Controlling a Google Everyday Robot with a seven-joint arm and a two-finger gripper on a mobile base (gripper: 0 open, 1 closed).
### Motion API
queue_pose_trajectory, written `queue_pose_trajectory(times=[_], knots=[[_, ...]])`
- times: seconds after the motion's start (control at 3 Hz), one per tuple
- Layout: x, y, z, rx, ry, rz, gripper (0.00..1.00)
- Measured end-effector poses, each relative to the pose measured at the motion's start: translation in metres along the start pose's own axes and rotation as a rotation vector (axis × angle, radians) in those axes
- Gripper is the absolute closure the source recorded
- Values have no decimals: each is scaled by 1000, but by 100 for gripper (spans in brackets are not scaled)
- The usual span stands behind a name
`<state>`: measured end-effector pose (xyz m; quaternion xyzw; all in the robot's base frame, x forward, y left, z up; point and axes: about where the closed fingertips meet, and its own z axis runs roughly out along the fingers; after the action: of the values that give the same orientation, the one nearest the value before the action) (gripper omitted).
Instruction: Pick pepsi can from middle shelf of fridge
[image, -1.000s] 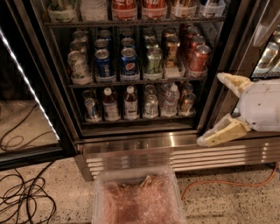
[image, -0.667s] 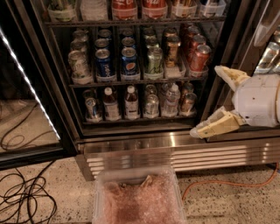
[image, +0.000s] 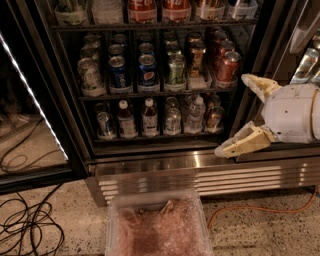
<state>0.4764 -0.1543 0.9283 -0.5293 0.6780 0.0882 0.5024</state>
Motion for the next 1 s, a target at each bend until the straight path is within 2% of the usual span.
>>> queue_pose_trajectory(times=[0.33, 0.67, 1.0], knots=[[4, 2, 10, 33, -22, 4, 0], [12, 7, 28, 103, -64, 18, 0], [3, -3, 32, 152, -68, -10, 0]])
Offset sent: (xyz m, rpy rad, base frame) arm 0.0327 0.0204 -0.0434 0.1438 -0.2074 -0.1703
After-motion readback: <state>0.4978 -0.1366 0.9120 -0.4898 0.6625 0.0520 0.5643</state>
